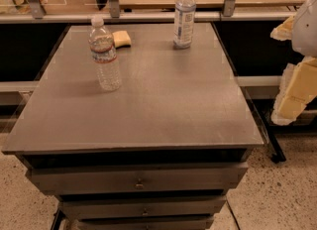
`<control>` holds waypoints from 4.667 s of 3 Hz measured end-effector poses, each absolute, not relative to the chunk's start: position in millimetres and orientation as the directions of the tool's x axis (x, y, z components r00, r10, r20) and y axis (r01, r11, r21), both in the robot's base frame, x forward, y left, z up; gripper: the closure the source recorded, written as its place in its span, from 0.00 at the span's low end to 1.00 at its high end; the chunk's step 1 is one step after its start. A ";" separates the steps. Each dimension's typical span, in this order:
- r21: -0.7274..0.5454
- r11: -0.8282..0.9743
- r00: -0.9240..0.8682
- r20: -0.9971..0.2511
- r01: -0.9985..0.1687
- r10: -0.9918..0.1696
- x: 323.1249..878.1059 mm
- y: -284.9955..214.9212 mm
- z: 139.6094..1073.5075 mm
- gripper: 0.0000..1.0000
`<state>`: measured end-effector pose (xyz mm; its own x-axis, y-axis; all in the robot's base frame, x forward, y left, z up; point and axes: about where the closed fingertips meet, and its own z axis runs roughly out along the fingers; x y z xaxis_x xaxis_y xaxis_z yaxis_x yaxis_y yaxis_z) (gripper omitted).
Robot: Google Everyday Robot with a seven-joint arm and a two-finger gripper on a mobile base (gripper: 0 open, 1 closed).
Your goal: Move water bottle near blue plastic bottle
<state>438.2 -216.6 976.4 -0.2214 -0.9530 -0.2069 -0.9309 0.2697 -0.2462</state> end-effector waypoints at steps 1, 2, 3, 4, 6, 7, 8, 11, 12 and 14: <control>-0.246 0.270 -0.221 -0.207 -0.931 -0.953 438.2 -216.6 976.4 0.00; -0.208 0.307 -0.244 -0.280 -0.929 -0.928 437.2 -211.4 973.4 0.00; -0.135 0.365 -0.274 -0.442 -0.921 -0.854 436.8 -190.8 973.2 0.00; -0.088 0.390 -0.277 -0.565 -0.916 -0.778 436.4 -172.5 973.8 0.00; -0.078 0.454 -0.272 -0.707 -0.887 -0.652 447.9 -128.8 965.2 0.00; -0.089 0.452 -0.243 -0.742 -0.888 -0.625 464.5 -105.4 964.1 0.00; -0.089 0.452 -0.243 -0.742 -0.888 -0.625 464.5 -105.4 964.1 0.00; -0.143 0.427 -0.140 -0.813 -0.893 -0.565 488.2 -35.7 922.7 0.00; -0.104 0.405 -0.124 -0.857 -0.908 -0.499 513.0 -6.8 898.6 0.00; -0.046 0.347 -0.105 -0.908 -0.937 -0.405 565.8 40.7 882.6 0.00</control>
Offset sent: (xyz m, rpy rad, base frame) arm -0.0025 0.0183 -0.0123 0.3228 0.0861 -0.0784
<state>565.8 40.7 882.6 -0.1050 -0.4052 -0.9082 -0.9368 0.3468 -0.0465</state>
